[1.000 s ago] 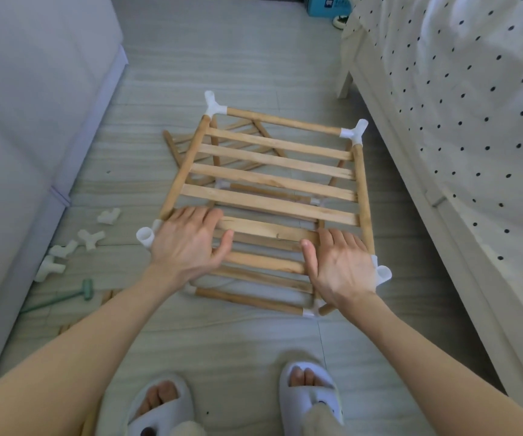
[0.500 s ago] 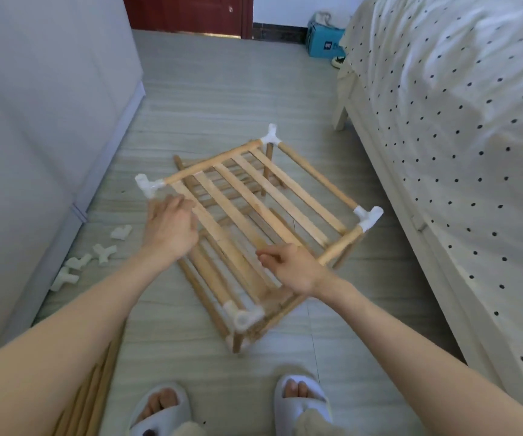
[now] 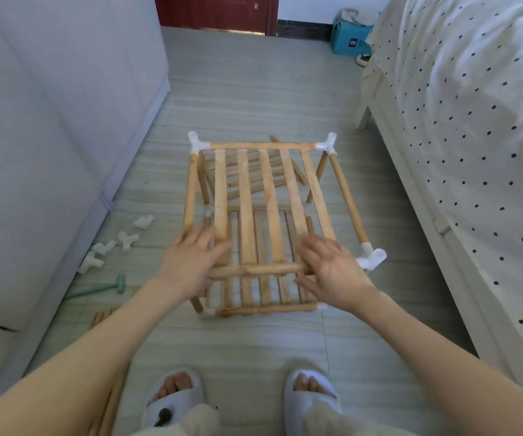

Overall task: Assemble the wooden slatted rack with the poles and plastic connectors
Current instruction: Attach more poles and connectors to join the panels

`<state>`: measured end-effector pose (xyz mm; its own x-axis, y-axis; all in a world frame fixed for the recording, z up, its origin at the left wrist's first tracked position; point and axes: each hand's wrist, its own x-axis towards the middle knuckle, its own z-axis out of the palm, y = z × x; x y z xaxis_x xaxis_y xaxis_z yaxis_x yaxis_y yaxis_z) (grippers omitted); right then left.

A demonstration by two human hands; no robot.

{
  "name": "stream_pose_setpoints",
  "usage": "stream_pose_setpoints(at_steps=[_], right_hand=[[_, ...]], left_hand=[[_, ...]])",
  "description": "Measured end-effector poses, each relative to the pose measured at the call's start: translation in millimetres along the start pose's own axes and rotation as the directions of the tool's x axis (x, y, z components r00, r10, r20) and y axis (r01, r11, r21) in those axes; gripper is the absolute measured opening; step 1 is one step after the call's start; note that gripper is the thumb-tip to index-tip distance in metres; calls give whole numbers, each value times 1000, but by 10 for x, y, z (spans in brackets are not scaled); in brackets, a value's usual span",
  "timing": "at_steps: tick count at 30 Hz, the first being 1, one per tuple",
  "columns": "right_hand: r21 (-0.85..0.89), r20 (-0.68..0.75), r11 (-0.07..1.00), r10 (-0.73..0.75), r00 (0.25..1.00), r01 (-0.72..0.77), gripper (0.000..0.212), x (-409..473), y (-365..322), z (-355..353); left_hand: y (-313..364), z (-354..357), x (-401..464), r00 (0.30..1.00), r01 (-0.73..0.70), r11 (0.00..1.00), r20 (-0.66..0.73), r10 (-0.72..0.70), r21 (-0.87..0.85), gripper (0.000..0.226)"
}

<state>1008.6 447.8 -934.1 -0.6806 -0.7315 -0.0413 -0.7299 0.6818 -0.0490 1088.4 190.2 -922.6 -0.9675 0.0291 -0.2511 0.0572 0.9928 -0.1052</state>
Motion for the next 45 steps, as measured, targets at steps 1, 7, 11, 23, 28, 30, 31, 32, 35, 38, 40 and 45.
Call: stream_pose_setpoints(at_steps=[1, 7, 11, 23, 28, 30, 31, 32, 35, 38, 40, 45], right_hand=[[-25, -25, 999, 42, 999, -43, 59, -5, 51, -18], [-108, -17, 982, 157, 987, -158, 81, -88, 230, -243], [-139, 280, 954, 296, 913, -267, 104, -71, 387, -319], [-37, 161, 994, 109, 981, -105, 105, 79, 135, -31], [-52, 15, 997, 54, 998, -53, 100, 92, 146, 16], [-107, -14, 994, 15, 1000, -17, 92, 100, 192, -48], [-119, -1, 993, 21, 1000, -21, 88, 108, 241, -112], [-107, 49, 993, 56, 997, -51, 83, 101, 309, -180], [93, 132, 985, 135, 982, -148, 63, 14, 480, -277], [192, 92, 977, 81, 992, -97, 78, -85, 351, -202], [189, 84, 981, 18, 996, -34, 78, -153, 236, -96], [325, -77, 943, 103, 992, -73, 72, -199, 382, -70]], left_hand=[[-49, 18, -33, 999, 22, 1000, -49, -23, -18, 70], [-99, 19, -72, 995, 47, 995, -89, -54, -86, 68], [-18, -54, -35, 993, 119, 992, 22, -119, -41, 95], [319, 285, 130, 927, -85, 991, -374, 40, -106, 69], [265, 339, 154, 900, -105, 988, -434, 47, -110, 66], [201, 349, 174, 898, -124, 988, -434, 71, -94, 65], [151, 349, 191, 895, -125, 988, -439, 76, -85, 66], [100, 347, 211, 897, -107, 991, -437, 63, -76, 69], [-21, 308, 256, 917, 34, 999, -397, -47, -39, 69], [-52, 216, 262, 942, 214, 975, -252, -224, -64, 76], [-32, 161, 261, 930, 320, 946, -175, -323, -47, 84], [316, 373, 64, 963, -158, 980, -239, 127, -117, 80]])
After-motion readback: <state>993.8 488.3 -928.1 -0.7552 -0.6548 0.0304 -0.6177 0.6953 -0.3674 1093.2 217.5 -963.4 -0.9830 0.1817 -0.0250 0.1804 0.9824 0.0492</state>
